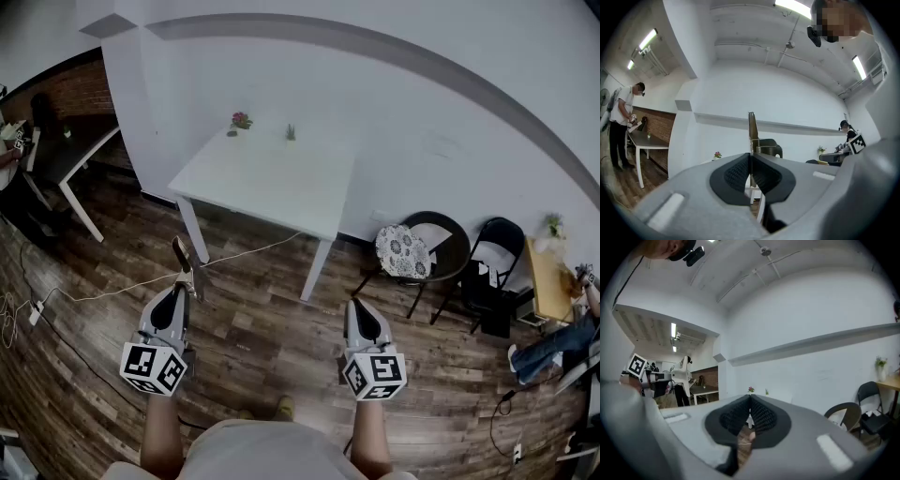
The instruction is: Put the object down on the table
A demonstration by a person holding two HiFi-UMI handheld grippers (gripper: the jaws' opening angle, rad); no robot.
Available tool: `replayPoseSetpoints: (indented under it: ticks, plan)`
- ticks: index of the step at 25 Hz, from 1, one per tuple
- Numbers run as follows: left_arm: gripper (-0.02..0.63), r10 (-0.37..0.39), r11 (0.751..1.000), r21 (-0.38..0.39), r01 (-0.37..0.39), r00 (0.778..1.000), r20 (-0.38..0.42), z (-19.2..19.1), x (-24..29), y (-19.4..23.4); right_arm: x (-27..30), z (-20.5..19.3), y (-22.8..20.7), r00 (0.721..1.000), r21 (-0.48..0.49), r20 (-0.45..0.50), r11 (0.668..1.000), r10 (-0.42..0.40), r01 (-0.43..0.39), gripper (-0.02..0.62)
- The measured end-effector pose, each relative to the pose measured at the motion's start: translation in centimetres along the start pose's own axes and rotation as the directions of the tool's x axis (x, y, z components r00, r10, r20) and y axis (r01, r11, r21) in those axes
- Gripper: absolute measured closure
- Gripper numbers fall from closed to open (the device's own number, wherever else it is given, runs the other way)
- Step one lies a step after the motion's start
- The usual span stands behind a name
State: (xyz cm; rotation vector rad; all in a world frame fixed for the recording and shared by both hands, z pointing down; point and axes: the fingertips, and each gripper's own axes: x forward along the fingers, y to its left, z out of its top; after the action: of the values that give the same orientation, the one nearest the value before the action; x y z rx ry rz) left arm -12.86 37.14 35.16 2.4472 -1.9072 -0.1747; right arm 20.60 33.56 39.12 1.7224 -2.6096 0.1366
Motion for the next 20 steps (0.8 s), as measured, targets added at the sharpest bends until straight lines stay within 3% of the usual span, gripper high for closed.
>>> replayPoseSetpoints:
  ticks: [20]
  plan:
    - [0.597,-0.033,0.999,-0.005,0.033,0.999,0.006,0.1,-1.5,0.2,-0.7,0.8,2.3,1.0,0.005,0.025,1.0,-0.003,0.003,0.592]
